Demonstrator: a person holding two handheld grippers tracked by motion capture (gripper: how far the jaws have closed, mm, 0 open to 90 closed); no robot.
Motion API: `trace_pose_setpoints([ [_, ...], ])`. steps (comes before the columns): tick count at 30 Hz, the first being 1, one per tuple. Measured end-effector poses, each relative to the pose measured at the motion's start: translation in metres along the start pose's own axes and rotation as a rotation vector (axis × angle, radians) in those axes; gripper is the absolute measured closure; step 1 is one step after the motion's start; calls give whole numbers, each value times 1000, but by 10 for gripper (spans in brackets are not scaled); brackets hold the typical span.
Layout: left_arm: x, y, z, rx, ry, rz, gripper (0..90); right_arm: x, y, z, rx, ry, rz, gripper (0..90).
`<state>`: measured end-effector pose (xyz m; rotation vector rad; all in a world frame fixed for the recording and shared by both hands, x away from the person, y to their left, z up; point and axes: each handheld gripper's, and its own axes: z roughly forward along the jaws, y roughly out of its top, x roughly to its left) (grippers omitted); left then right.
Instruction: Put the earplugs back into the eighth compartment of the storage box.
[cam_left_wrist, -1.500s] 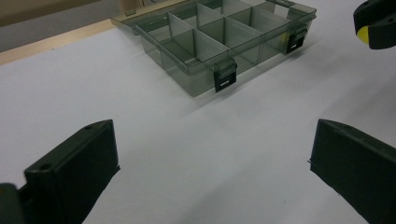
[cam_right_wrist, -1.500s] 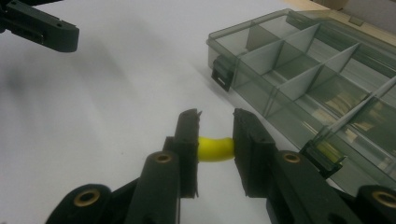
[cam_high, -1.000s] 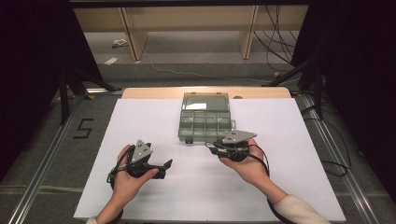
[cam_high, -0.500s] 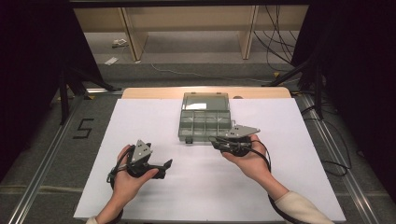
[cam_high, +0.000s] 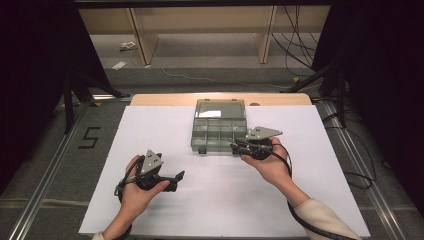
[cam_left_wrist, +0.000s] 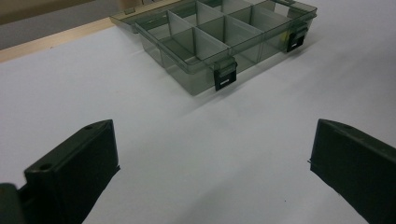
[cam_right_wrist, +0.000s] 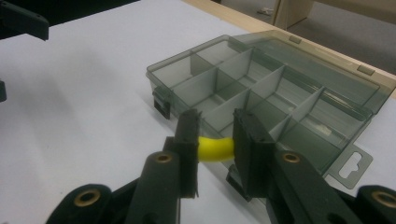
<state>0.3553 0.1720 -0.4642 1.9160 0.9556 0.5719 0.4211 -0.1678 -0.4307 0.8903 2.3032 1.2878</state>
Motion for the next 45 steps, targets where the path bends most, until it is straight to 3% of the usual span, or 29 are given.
trace_pose_setpoints([
  [20,0,0,0,0,1,1,5,-22,4,10,1,-43,36,727],
  [45,0,0,0,1,1,1,5,-36,1,22,17,-76,57,724],
])
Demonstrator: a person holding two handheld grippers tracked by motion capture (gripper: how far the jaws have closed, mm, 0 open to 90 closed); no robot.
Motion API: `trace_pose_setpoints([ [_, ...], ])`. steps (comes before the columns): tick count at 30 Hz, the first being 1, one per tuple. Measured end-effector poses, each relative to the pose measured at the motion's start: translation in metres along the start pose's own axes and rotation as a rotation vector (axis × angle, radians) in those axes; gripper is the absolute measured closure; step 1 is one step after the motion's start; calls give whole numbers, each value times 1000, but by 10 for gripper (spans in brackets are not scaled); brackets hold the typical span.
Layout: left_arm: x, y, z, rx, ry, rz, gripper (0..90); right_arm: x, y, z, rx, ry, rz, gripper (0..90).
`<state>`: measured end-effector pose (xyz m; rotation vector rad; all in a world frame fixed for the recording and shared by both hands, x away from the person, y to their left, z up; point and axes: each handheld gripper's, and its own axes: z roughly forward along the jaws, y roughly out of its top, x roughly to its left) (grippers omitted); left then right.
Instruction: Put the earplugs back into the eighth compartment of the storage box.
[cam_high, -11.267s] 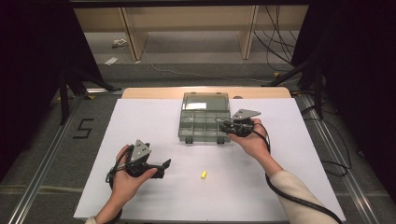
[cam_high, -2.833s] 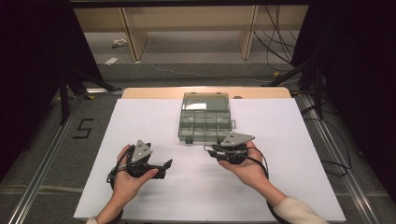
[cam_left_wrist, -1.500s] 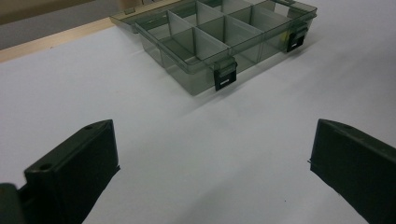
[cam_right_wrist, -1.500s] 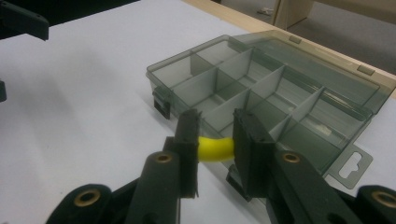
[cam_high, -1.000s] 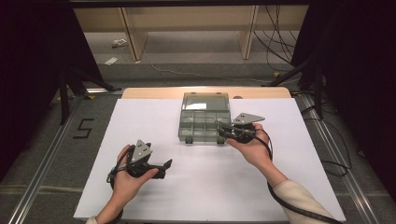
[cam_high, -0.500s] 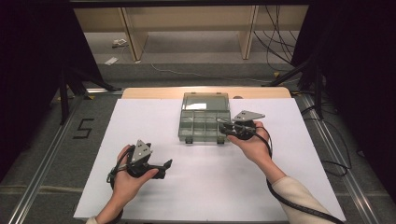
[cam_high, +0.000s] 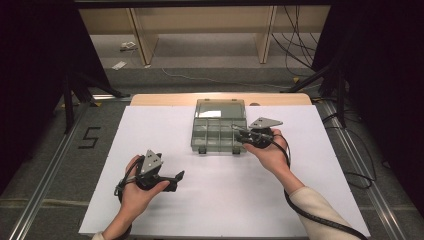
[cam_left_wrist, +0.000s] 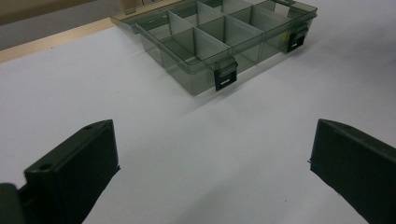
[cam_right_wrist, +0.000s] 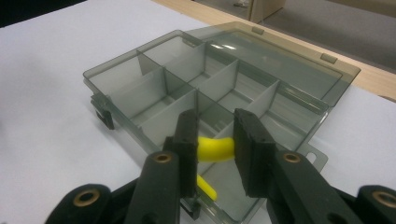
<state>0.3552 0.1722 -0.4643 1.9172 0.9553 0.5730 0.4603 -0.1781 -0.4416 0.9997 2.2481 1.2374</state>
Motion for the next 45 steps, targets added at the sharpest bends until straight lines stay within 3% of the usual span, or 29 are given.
trace_pose_setpoints([
  [45,1,0,1,0,-2,-2,5,-5,-11,20,46,-16,-2,676],
])
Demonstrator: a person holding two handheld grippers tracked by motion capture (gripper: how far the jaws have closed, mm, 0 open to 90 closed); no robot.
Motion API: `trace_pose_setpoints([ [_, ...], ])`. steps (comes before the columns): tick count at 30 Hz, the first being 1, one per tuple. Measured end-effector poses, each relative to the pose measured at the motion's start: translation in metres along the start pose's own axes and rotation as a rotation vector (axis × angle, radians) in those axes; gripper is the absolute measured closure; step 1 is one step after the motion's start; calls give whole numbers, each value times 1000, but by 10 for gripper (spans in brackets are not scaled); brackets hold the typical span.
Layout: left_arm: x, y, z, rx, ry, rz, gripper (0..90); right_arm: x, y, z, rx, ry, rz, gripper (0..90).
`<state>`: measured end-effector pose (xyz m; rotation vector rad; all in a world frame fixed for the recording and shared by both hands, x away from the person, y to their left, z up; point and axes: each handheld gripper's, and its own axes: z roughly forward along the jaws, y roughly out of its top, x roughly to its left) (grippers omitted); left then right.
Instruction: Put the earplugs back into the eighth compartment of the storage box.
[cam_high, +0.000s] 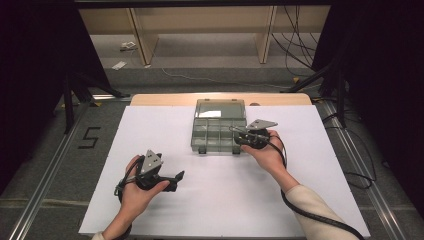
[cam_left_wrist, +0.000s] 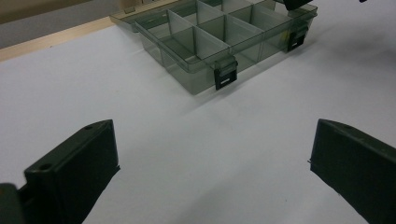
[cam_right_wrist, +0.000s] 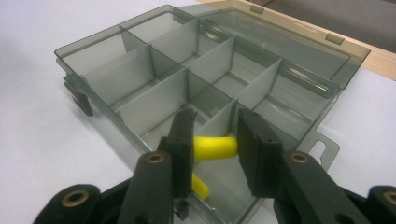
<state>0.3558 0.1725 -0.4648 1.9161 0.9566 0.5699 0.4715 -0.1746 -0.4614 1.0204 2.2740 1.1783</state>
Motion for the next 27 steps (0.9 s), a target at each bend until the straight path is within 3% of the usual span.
trace_pose_setpoints([
  [6,0,0,0,0,0,0,5,-1,0,0,-4,1,5,616],
  [12,0,0,-1,-2,2,-2,5,-3,-1,-3,-13,22,30,487],
  [19,0,-1,-1,-5,1,-9,4,-3,-4,-21,-73,51,26,315],
  [27,0,0,-1,-9,-7,-11,4,0,-11,-39,-114,77,24,241],
])
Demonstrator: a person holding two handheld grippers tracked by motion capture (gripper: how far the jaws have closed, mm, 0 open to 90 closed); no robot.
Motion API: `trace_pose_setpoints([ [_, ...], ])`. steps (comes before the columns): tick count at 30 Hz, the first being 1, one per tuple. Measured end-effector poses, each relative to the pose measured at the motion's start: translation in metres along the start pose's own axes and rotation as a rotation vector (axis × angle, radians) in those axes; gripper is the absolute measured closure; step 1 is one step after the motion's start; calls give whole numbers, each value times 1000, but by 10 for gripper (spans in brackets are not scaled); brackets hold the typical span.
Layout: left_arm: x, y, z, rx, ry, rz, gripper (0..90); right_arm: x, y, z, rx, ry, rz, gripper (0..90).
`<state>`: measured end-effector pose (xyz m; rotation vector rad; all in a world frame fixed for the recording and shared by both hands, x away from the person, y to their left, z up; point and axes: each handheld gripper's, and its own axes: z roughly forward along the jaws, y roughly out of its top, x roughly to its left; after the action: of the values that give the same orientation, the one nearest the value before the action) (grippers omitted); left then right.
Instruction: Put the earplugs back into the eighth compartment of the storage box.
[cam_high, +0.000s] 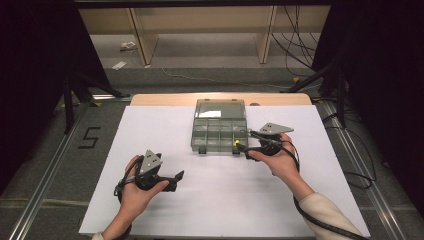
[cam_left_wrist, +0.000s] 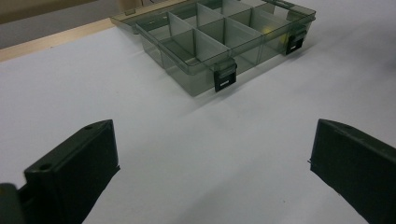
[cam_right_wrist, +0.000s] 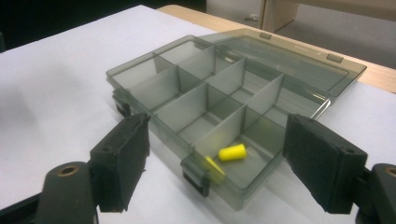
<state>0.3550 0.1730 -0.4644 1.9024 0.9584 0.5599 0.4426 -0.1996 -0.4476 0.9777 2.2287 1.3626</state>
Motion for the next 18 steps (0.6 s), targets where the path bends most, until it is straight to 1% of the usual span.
trace_pose_setpoints([
  [6,1,0,2,3,-5,-3,4,4,-6,-15,-9,-2,-7,239],
  [12,0,1,5,5,-15,6,4,7,-14,-29,-17,-10,-19,243],
  [18,-1,2,6,2,-15,8,4,6,-19,-35,-22,-21,-16,243],
])
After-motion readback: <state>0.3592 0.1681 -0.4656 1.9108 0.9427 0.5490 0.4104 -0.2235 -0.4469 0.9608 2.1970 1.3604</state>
